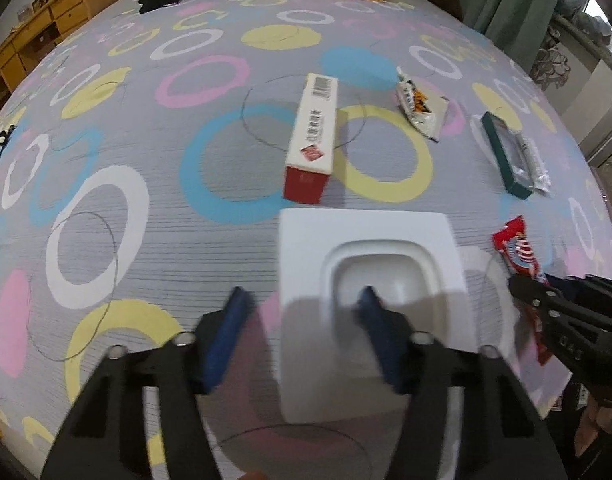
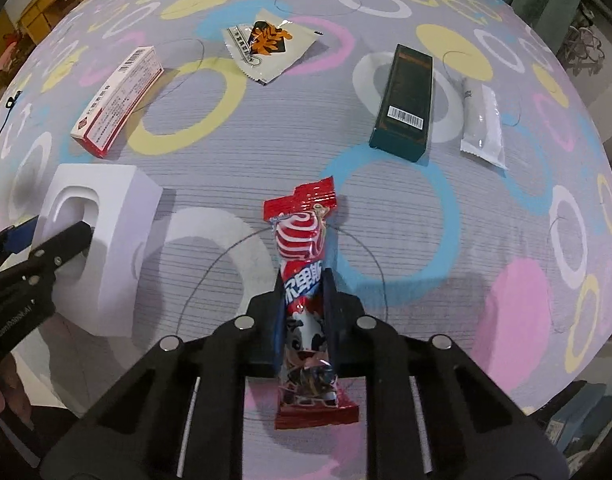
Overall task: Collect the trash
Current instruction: 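Grasp the red candy wrapper with the right tool while the left tool grasps the white tray, then carry the red wrapper and white tray off the bed toward the white bag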
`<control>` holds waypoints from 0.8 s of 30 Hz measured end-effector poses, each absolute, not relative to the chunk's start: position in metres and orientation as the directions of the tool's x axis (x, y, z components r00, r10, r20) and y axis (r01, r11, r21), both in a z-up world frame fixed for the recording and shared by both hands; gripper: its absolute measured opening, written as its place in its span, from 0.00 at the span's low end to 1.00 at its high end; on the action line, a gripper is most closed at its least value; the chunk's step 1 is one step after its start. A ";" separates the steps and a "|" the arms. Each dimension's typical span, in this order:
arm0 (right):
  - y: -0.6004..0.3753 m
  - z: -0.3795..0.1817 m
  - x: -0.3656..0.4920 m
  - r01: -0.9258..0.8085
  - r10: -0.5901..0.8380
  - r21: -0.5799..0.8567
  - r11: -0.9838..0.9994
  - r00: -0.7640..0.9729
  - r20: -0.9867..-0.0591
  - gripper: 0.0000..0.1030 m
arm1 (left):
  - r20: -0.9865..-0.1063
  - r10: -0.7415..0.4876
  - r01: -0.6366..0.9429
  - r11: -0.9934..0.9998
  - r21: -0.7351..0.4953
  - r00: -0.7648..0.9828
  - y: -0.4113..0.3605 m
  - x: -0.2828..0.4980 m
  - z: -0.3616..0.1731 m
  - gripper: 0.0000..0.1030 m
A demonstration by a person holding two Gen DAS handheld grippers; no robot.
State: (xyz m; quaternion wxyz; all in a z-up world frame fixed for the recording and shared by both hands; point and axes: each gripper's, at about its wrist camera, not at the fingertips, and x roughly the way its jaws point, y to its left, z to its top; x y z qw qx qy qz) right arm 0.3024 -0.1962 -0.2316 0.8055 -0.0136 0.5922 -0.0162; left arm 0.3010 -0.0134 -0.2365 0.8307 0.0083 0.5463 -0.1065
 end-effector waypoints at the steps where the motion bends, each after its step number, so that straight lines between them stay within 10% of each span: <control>1: -0.196 -0.231 0.302 0.008 -0.043 -0.043 0.999 0.300 -0.953 0.13 | -0.906 -0.184 0.186 0.975 -0.120 0.382 -0.013 0.301 -0.235 0.36; 3: -0.198 -0.228 0.303 0.009 -0.042 -0.041 0.999 0.307 -0.951 0.12 | -0.896 -0.205 0.181 0.973 -0.144 0.393 -0.011 0.300 -0.229 0.24; 24: -0.213 -0.212 0.285 0.028 -0.023 -0.015 1.000 0.343 -0.939 0.12 | -0.855 -0.265 0.214 0.959 -0.185 0.446 -0.013 0.286 -0.203 0.22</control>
